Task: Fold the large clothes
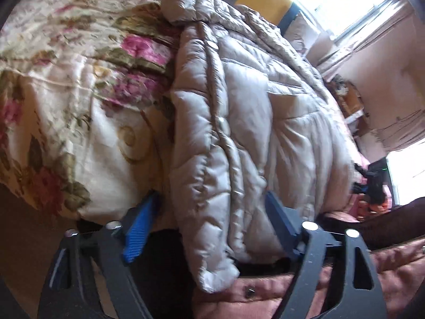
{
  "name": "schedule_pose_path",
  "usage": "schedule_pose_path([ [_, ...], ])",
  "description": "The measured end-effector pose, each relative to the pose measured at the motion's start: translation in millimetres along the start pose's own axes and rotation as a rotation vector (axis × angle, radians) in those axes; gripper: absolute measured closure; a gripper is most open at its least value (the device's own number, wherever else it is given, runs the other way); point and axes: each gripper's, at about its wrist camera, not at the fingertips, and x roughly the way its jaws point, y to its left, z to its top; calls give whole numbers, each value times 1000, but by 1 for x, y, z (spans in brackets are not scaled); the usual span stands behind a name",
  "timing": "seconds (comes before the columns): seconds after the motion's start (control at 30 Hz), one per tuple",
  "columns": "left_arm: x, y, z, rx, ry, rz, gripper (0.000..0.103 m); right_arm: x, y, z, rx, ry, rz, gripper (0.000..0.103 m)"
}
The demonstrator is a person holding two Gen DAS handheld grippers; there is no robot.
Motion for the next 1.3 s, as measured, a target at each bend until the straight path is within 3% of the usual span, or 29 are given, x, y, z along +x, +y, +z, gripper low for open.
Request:
schedule_pose_path([
  [0.03, 3, 1, 0, -22, 21, -62, 40, 1, -1, 0, 10, 5, 17, 24],
  [0.07, 7, 2, -1, -36, 41, -94, 40, 2, -4, -1, 21, 13, 37, 24],
  [0.2, 39, -3, -7, 5, 140, -73, 39, 3, -10, -6, 32, 37, 78, 24],
  [0.23, 45, -4, -9, 6, 149, -72, 36, 4, -11, -7, 31, 46, 81, 24],
  [0.33, 53, -21, -7, 60, 155, -97, 14, 5, -12, -14, 8, 88, 76, 24],
  [0.37, 57, -27, -7, 84, 165, -89, 14, 6, -12, -15, 4, 90, 77, 24],
  [0.4, 60, -33, -9, 111, 177, -79, 19, 8, -11, -16, 6, 96, 82, 24],
  [0.43, 64, -37, -9, 127, 192, -69, 43, 11, -9, -18, 3, 109, 77, 27],
  [0.47, 67, -38, -8, 120, 205, -66, 58, 13, -7, -19, -11, 121, 60, 32],
  [0.5, 67, -38, -7, 106, 206, -67, 61, 15, -5, -20, -18, 132, 60, 45],
  [0.57, 59, -41, -5, 87, 167, -85, 78, 14, -1, -23, -12, 131, 97, 58],
  [0.63, 43, -44, -1, 66, 108, -125, 84, 7, 8, -22, -20, 104, 145, 68],
  [0.73, 13, -52, 7, 22, -5, -215, 86, -4, 20, -14, 5, 38, 252, 73],
  [0.83, -20, -60, 14, -21, -142, -305, 86, -19, 31, -6, 22, -53, 398, 76],
  [1.0, -58, -62, 21, -100, -303, -406, 89, -38, 46, 8, 37, -151, 535, 77],
  [1.1, -75, -55, 19, -163, -360, -500, 90, -44, 58, 14, 35, -192, 603, 77],
  [1.3, -96, -69, 14, -205, -408, -589, 91, -65, 67, 12, 33, -221, 703, 77],
])
